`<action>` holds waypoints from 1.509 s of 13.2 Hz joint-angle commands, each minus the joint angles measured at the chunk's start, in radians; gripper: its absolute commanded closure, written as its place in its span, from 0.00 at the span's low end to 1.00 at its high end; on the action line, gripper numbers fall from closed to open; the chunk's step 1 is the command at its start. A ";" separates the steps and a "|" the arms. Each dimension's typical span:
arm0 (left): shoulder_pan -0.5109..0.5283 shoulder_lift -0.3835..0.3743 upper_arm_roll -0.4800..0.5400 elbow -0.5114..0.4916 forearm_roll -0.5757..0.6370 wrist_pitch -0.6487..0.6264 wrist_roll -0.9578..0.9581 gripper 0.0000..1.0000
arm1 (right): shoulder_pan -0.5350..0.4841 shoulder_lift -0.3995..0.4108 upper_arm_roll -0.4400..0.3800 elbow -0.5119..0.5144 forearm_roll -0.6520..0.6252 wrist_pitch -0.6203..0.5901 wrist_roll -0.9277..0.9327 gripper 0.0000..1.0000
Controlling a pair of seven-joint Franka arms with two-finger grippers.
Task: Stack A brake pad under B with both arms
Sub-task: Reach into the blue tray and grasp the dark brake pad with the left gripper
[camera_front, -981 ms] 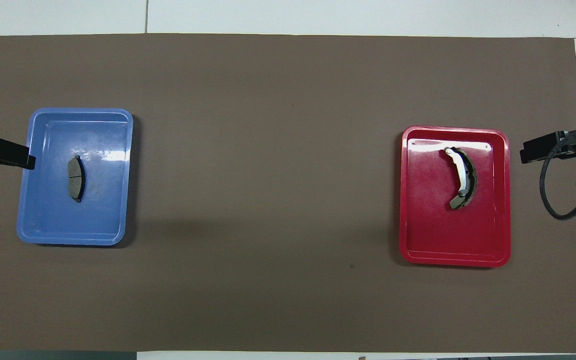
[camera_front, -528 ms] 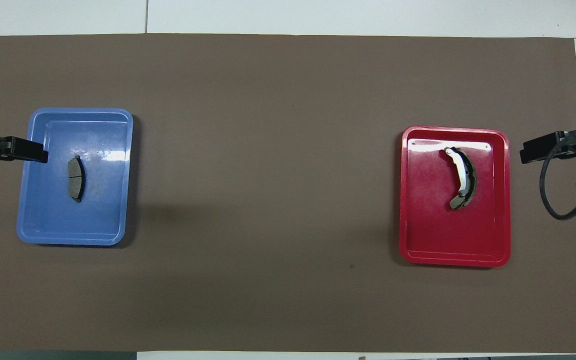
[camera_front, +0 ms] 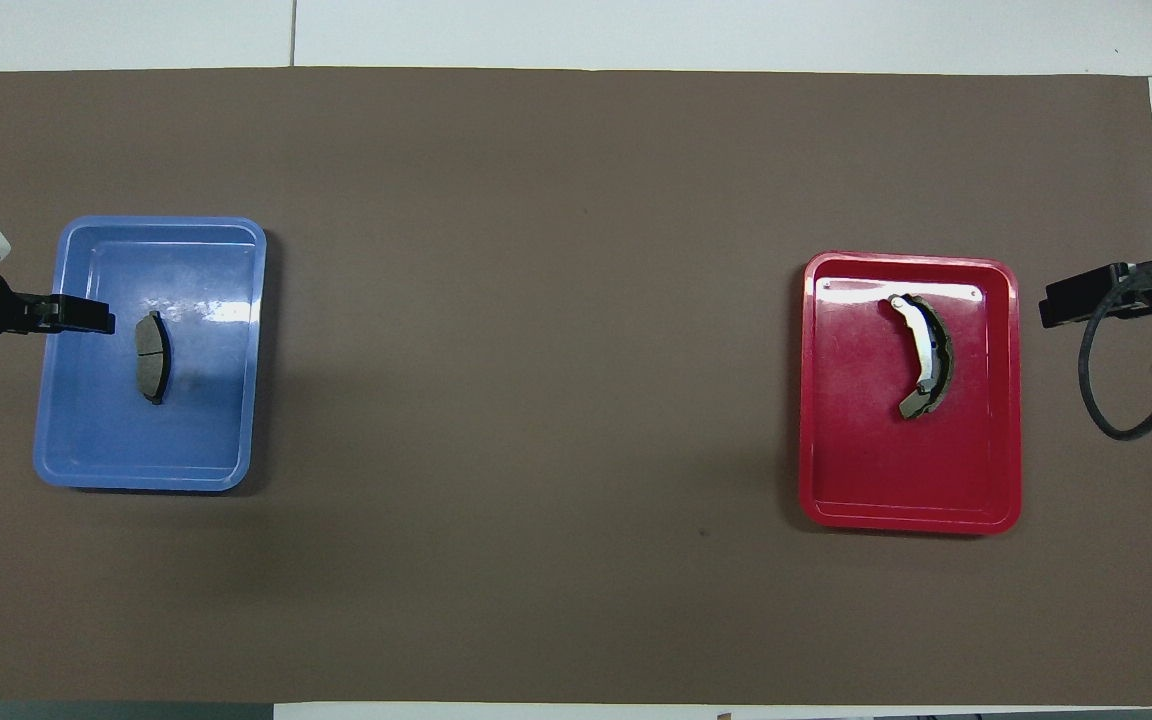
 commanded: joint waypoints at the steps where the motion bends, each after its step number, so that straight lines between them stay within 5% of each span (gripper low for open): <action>1: 0.007 0.056 -0.006 -0.048 0.004 0.135 0.001 0.01 | -0.005 -0.021 0.004 -0.030 0.018 0.017 0.003 0.01; 6: 0.013 0.158 -0.006 -0.091 0.003 0.264 -0.006 0.03 | -0.005 -0.021 0.004 -0.037 0.018 0.020 0.003 0.01; 9: 0.017 0.154 -0.005 -0.134 0.003 0.269 -0.006 0.10 | -0.005 -0.030 0.004 -0.057 0.018 0.040 0.004 0.01; 11: 0.019 0.148 -0.005 -0.149 0.003 0.264 -0.019 0.66 | -0.005 -0.032 0.004 -0.059 0.018 0.040 0.004 0.01; 13: 0.019 0.139 -0.005 -0.163 0.003 0.258 -0.041 0.92 | -0.005 -0.035 0.004 -0.061 0.018 0.040 0.004 0.01; 17: 0.000 0.084 -0.006 -0.122 0.004 0.171 -0.047 0.99 | -0.005 -0.036 0.004 -0.070 0.018 0.050 0.004 0.01; 20: -0.107 0.050 -0.009 -0.048 0.004 0.045 -0.166 0.99 | -0.005 -0.036 0.004 -0.070 0.018 0.049 0.004 0.01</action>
